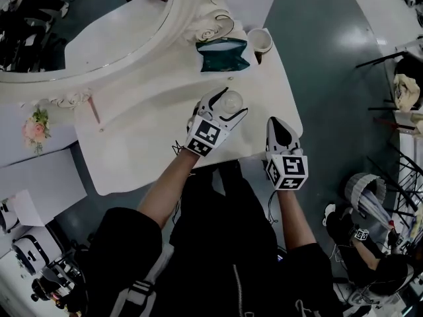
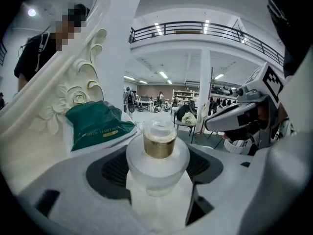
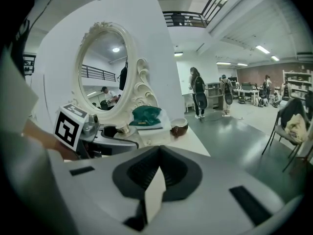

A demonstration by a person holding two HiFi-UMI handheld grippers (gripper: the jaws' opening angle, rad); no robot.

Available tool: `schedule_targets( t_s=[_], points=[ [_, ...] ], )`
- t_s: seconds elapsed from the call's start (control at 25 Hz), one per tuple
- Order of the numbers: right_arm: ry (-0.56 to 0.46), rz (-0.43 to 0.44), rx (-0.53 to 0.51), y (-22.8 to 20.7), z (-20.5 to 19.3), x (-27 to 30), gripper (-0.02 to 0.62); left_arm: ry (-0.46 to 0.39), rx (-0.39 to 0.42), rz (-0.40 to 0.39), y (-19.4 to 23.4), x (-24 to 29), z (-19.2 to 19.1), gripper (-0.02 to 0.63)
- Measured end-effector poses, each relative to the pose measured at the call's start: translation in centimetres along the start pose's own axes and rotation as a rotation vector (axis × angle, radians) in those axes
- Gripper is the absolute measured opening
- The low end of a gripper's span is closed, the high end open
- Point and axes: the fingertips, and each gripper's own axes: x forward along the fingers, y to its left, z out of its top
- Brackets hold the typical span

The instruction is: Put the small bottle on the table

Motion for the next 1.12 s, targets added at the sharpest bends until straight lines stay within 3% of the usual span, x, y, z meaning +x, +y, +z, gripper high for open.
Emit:
schedule_targets(
  t_s=[1.12],
  points=[
    [0.047,-0.035,0.044,-3.6,-1.4,0.6,0.002,0.124,-0.034,-0.013,0.9,9.1,-5.4,0.339]
  ],
)
